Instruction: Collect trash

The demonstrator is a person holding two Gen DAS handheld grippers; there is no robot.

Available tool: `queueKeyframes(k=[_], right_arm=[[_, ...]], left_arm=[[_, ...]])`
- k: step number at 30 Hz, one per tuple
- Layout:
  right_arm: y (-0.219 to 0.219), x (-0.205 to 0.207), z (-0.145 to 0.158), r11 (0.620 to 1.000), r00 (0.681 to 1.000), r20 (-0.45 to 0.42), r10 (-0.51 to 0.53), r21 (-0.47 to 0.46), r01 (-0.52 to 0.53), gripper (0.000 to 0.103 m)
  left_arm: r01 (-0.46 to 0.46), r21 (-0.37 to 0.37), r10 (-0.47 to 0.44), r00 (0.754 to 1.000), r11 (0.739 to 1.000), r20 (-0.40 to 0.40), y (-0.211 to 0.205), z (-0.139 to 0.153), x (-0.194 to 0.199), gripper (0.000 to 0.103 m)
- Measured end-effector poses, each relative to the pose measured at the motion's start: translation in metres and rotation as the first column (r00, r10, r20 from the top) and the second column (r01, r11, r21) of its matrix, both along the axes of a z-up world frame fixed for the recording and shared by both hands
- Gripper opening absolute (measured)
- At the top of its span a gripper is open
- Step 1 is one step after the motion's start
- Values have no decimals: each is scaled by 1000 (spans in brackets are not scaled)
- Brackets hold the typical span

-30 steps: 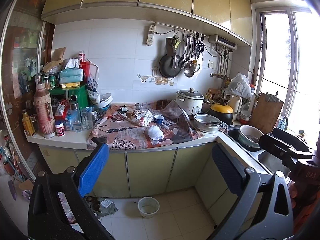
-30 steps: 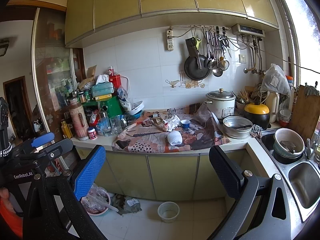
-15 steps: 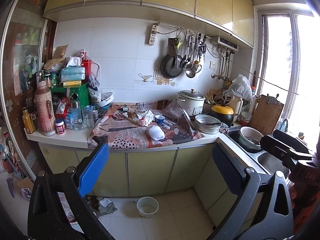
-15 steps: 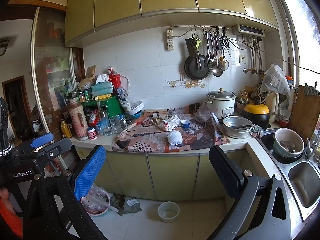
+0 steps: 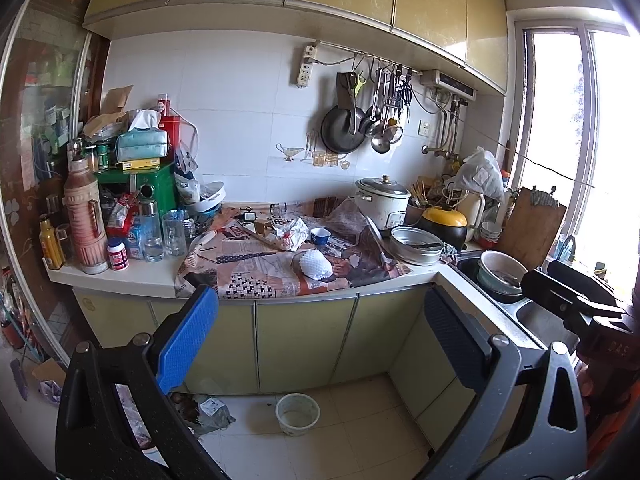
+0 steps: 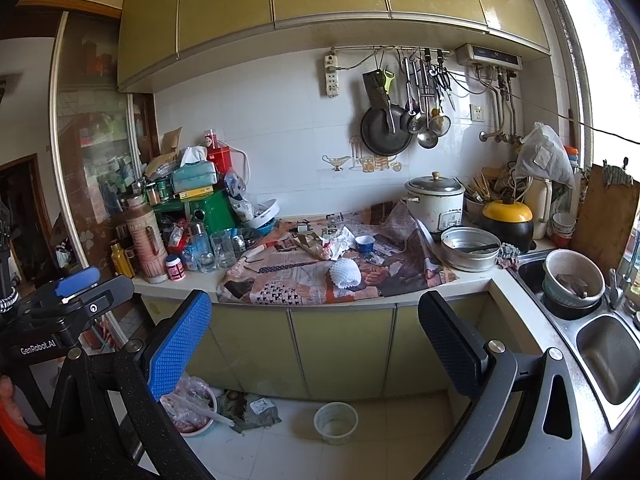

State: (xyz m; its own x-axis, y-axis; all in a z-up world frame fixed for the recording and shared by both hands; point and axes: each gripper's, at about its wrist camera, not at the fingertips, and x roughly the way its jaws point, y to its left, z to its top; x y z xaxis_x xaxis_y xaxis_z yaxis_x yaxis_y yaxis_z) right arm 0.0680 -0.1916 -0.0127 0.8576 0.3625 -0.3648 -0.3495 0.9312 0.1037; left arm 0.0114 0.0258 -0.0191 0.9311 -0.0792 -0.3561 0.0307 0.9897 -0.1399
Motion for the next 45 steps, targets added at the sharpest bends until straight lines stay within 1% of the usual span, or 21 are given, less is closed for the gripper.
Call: queueKeyframes(k=[6, 9, 13, 18, 21, 27, 29, 32, 36, 38, 41, 45], right_arm=[[9, 8, -4, 999, 999, -1, -39, -3, 39, 103], [15, 17, -5, 998, 998, -4, -68, -18, 68, 103], [16, 35, -6, 995, 995, -10, -97, -14, 97, 103], [15, 68, -12, 993, 992, -18, -121, -2, 121, 103], [15, 95, -19, 992, 992, -21, -128, -13, 128, 103], [14, 169, -41, 995, 993, -74, -90, -37, 88, 103], [12, 197, -47, 997, 993, -103, -64, -38, 61, 103], [8, 240, -54, 999, 987, -157, -22, -36, 17, 103], [6, 295, -67, 998, 977, -213, 29, -54, -42, 103], [6, 321, -76, 996, 969, -242, 53, -62, -70, 103], [9, 358, -93, 993, 950, -300, 81, -63, -104, 103], [18, 398, -122, 989, 910, -400, 108, -52, -140, 100]], left_arm=[[2, -4, -2, 1000, 1000, -8, 11, -3, 10, 103], [-7, -4, 7, 1000, 1000, -21, 21, -4, 24, 103], [-20, 0, 20, 999, 1000, -36, 34, -7, 51, 103], [-38, -16, 37, 998, 999, -59, 48, -16, 96, 103], [-63, -4, 63, 995, 998, -71, 52, -22, 129, 103], [-135, 9, 135, 987, 991, -88, 55, -32, 207, 103], [-171, 9, 171, 980, 985, -104, 57, -34, 237, 103], [-211, 7, 210, 966, 977, -150, 57, -39, 284, 103], [-279, 7, 274, 939, 960, -206, 60, -51, 343, 103], [-304, -2, 295, 927, 953, -232, 63, -60, 366, 103], [-336, -16, 318, 906, 942, -277, 69, -73, 397, 103], [-364, -5, 341, 878, 931, -335, 81, -91, 430, 103]])
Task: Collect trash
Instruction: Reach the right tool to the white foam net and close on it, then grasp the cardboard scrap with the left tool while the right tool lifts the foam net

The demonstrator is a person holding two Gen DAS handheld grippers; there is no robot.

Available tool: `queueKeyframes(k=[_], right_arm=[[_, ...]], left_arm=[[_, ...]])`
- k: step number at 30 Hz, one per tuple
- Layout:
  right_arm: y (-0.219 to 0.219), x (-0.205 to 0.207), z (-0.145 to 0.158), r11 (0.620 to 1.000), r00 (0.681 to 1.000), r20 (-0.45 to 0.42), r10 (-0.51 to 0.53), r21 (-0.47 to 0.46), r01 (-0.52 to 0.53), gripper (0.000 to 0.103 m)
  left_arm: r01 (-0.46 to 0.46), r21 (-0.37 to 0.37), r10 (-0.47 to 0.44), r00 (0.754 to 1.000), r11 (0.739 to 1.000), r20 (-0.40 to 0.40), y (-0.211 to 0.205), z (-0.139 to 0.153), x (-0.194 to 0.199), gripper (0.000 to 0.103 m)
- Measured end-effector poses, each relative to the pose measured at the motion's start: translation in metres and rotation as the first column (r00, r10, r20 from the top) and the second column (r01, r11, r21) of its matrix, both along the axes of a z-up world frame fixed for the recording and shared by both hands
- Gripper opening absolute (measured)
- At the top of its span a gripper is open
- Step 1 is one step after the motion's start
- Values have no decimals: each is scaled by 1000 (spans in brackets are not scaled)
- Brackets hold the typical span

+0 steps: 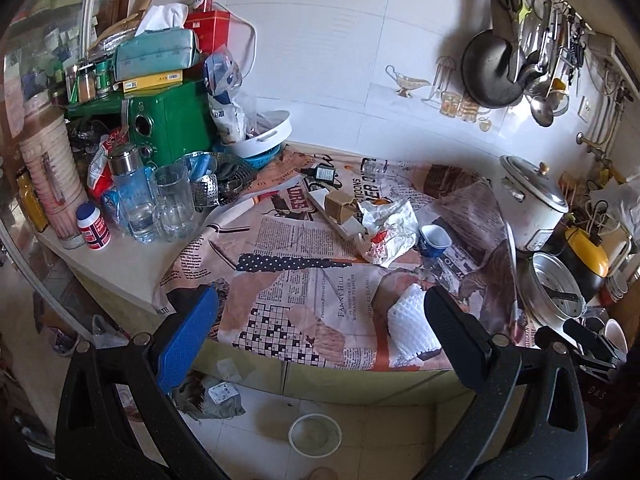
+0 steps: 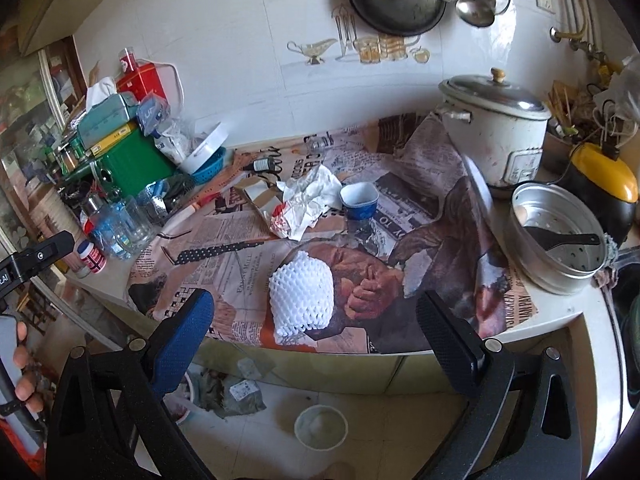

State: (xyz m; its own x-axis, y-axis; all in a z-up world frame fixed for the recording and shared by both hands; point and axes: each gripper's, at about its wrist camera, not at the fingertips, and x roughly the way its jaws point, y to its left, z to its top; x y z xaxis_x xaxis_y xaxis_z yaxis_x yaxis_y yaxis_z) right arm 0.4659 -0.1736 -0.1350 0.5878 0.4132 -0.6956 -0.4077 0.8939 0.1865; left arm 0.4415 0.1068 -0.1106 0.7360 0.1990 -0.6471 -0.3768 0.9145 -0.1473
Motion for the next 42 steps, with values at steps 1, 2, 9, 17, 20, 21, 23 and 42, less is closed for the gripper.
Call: queueKeyframes(k=[1, 2, 9, 17, 20, 21, 23, 42], right_arm=[[1, 12, -8, 1000, 1000, -30, 6, 0, -6, 99], [4, 21, -16, 1000, 998, -56, 10, -3, -11, 98], [31, 84, -64, 1000, 973, -231, 4, -16, -8, 87], [64, 136, -118, 997, 905, -418, -79, -20, 77, 67], [70, 143, -132, 995, 877, -470, -93, -14, 98, 55], [71, 144, -133, 994, 880, -464, -101, -15, 107, 52], [73, 145, -128, 993, 891, -441, -110, -20, 113, 42], [37, 152, -94, 950, 888, -352, -294, -7, 312, 15]], left_arm=[[-4, -1, 4, 1000, 1000, -14, 4, -5, 8, 103], [-6, -5, 6, 1000, 1000, -28, 7, -10, 17, 103], [39, -23, -41, 992, 999, -118, 40, -47, 79, 103], [163, -24, -164, 966, 986, -200, 80, -80, 166, 103], [221, -35, -223, 950, 975, -218, 90, -92, 199, 103], [242, -42, -245, 943, 969, -224, 92, -97, 210, 103], [277, -50, -281, 931, 960, -233, 96, -106, 231, 103], [431, -64, -432, 866, 900, -252, 95, -157, 343, 60]])
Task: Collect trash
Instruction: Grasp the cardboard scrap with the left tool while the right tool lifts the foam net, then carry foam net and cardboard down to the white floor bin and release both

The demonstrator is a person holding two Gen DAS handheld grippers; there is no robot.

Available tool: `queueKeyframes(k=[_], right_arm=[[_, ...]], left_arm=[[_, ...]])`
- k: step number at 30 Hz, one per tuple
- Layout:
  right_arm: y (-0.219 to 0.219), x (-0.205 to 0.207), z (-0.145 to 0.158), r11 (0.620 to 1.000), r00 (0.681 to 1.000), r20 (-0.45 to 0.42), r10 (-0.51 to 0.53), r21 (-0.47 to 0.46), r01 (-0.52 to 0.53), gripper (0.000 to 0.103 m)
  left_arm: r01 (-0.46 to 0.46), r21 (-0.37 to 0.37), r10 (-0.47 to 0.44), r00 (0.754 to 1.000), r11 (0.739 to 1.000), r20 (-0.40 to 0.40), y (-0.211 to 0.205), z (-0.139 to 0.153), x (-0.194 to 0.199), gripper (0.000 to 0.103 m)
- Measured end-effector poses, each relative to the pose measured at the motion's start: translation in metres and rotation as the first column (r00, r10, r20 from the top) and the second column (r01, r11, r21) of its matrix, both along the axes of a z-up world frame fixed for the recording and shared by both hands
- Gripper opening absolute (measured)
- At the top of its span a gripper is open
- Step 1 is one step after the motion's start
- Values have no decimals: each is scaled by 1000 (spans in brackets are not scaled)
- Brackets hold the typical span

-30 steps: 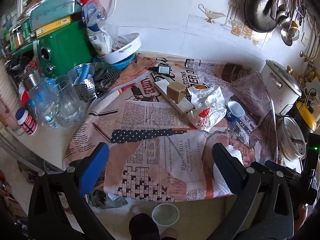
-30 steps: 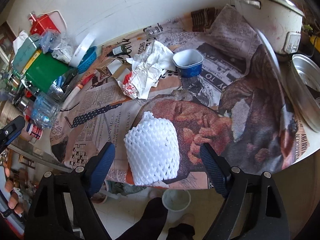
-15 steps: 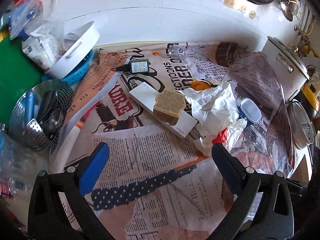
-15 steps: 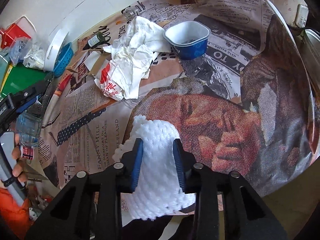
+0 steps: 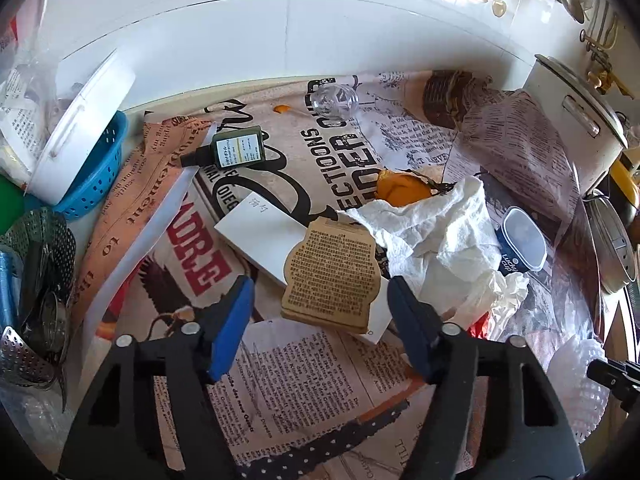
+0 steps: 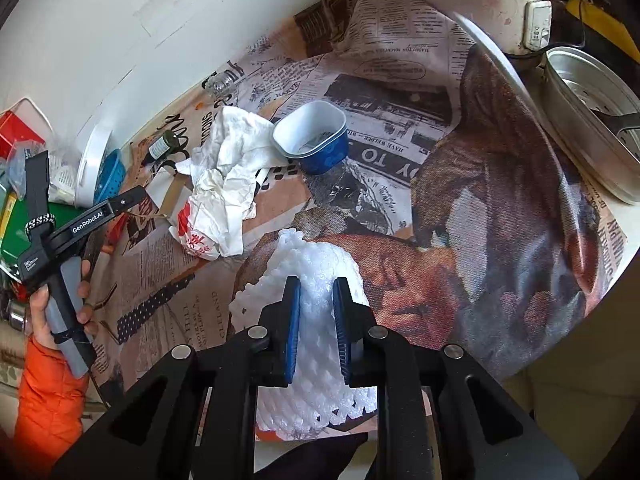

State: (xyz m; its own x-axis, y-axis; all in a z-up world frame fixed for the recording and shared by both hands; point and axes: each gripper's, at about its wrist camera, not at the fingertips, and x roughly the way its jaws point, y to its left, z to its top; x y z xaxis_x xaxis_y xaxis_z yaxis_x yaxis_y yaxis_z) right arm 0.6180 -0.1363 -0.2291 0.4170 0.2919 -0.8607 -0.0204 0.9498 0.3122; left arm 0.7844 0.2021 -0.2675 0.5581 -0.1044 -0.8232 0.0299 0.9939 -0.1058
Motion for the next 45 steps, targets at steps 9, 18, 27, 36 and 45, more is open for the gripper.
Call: queueKeyframes(k=[9, 18, 27, 36, 45], right_arm=[[-21, -9, 17, 999, 998, 52, 40, 31, -42, 14], [-45, -35, 60, 985, 970, 191, 147, 66, -162, 13], [-62, -77, 106, 961, 914, 327, 241, 51, -271, 13], [-63, -128, 117, 945, 888, 376, 266, 81, -317, 13], [-51, -196, 102, 956, 902, 356, 243, 69, -285, 13]], left_arm=[[-68, 34, 68, 997, 997, 27, -10, 14, -31, 46], [-225, 45, 215, 962, 973, 169, -27, 77, -114, 46], [-289, 16, 274, 923, 957, 271, -70, 132, -231, 46], [-275, 0, 267, 934, 962, 236, -92, 127, -314, 46], [-204, -18, 204, 962, 979, 184, -103, 97, -384, 46]])
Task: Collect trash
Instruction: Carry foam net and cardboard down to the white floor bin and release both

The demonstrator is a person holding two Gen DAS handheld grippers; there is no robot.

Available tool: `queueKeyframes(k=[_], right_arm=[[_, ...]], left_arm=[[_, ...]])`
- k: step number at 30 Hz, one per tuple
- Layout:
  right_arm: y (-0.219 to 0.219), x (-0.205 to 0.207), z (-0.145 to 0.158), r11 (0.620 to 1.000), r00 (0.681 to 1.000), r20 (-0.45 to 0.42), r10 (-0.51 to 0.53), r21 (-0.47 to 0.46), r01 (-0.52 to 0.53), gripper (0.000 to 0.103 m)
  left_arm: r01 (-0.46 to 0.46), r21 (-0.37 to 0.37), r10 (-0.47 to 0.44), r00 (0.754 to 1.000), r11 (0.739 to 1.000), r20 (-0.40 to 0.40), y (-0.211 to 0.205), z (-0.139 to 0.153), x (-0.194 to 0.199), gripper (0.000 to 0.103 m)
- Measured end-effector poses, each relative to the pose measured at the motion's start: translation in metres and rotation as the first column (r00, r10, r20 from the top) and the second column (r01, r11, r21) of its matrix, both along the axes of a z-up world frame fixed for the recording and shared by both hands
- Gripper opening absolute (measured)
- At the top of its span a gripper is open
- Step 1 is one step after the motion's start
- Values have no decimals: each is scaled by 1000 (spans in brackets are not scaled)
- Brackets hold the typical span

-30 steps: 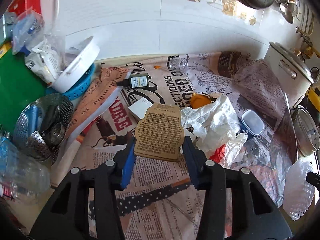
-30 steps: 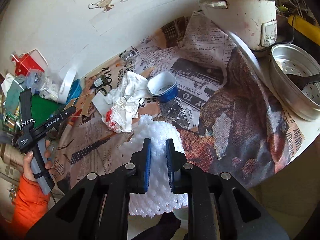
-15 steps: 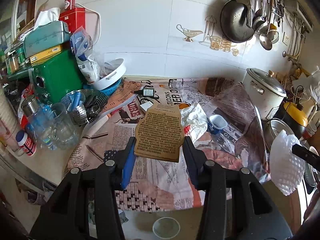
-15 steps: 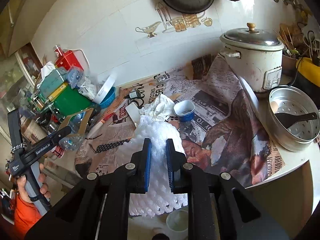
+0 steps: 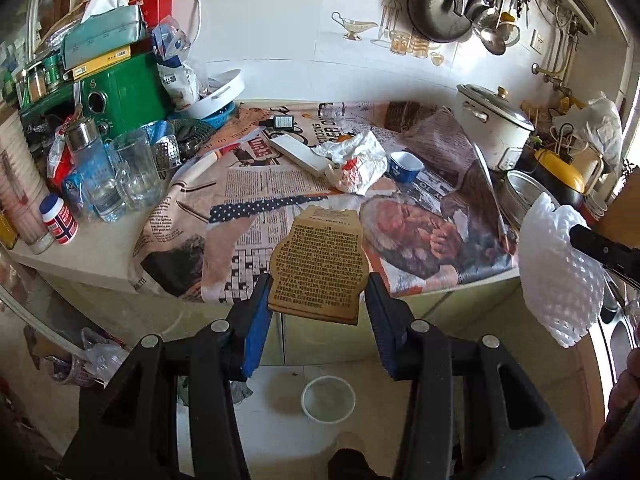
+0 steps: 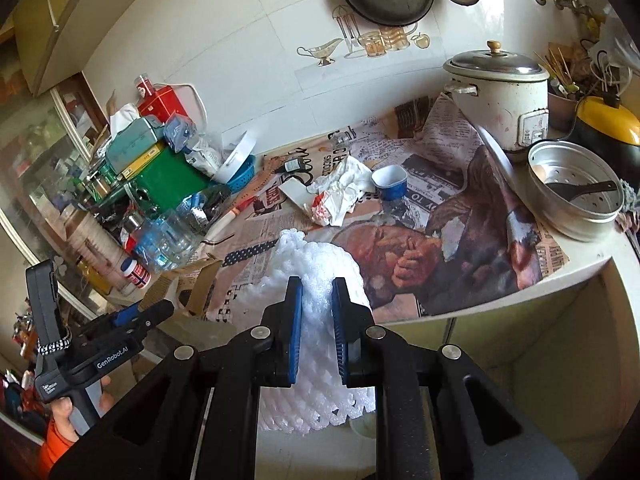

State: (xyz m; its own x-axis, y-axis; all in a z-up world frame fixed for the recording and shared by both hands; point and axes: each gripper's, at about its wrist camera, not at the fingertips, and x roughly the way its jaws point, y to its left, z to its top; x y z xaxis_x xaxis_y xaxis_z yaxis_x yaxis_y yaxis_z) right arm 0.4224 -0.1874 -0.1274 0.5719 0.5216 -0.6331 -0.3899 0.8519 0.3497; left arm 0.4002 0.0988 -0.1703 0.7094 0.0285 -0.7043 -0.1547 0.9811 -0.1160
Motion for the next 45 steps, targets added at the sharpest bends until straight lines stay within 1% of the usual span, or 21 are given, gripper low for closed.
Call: queueKeyframes(k=[3, 8, 12, 15, 19, 22, 25, 32, 35, 38, 40, 41, 43, 45], right_arm=[[6, -25, -8, 1000, 1000, -9, -27, -16, 27, 13], [14, -60, -26, 998, 998, -29, -62, -33, 61, 13], [17, -73, -42, 996, 995, -61, -79, -39, 77, 13], [19, -77, -60, 994, 992, -87, -92, -60, 86, 13], [23, -70, -96, 992, 988, -127, -93, -98, 80, 13], [28, -60, -138, 989, 983, -164, -88, -135, 66, 13], [32, -51, -190, 986, 976, -207, -74, -163, 40, 13], [46, -31, -333, 976, 953, -301, -18, -214, -49, 14], [55, -22, -393, 969, 944, -331, 6, -231, -87, 14], [62, -14, -447, 963, 934, -356, 18, -244, -111, 15], [68, -9, -476, 960, 929, -368, 30, -250, -129, 16], [71, -6, -488, 957, 928, -372, 35, -256, -139, 19], [73, -3, -510, 951, 923, -383, 37, -269, -150, 21], [76, 0, -529, 947, 911, -410, 42, -274, -167, 26]], left_arm=[[38, -15, -38, 999, 999, -8, -3, -9, -23, 46], [93, -24, -94, 995, 995, -43, -11, -30, -51, 46], [119, -28, -121, 989, 993, -85, -18, -52, -63, 46], [130, -45, -134, 984, 991, -117, -22, -75, -65, 46], [119, -47, -125, 978, 992, -167, -25, -121, -62, 46], [85, -53, -94, 974, 995, -206, -23, -165, -58, 46], [39, -61, -53, 969, 997, -242, -21, -214, -53, 46], [-70, -57, 50, 953, 996, -300, -11, -335, -48, 46], [-104, -70, 76, 944, 992, -322, -4, -382, -49, 46], [-126, -70, 94, 933, 990, -348, 0, -426, -48, 46], [-135, -67, 101, 924, 989, -369, 3, -452, -48, 46], [-139, -66, 104, 920, 988, -379, 4, -465, -46, 46], [-142, -61, 106, 912, 988, -396, 4, -485, -42, 46], [-142, -55, 108, 907, 988, -408, 3, -501, -39, 46]])
